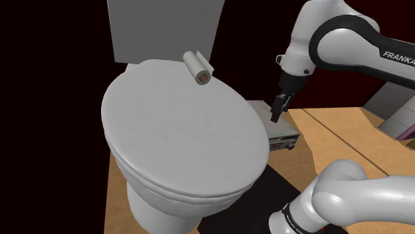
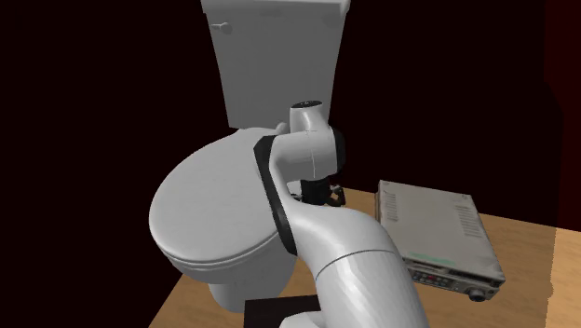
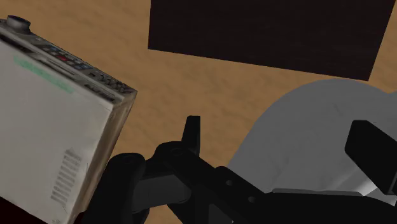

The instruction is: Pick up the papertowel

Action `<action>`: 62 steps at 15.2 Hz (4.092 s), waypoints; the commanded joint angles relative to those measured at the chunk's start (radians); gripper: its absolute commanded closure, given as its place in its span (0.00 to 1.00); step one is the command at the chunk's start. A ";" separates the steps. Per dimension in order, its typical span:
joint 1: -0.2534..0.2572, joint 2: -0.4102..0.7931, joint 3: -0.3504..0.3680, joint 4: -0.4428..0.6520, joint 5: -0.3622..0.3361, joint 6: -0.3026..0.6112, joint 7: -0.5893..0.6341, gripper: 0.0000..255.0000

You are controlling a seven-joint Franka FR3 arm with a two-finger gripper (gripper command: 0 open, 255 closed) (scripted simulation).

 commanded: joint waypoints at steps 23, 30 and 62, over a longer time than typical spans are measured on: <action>-0.066 0.755 0.101 0.842 0.181 0.057 0.478 0.00; -0.065 0.944 0.100 1.101 0.188 0.030 0.576 0.00; -0.052 1.040 0.106 1.358 0.173 -0.130 0.604 1.00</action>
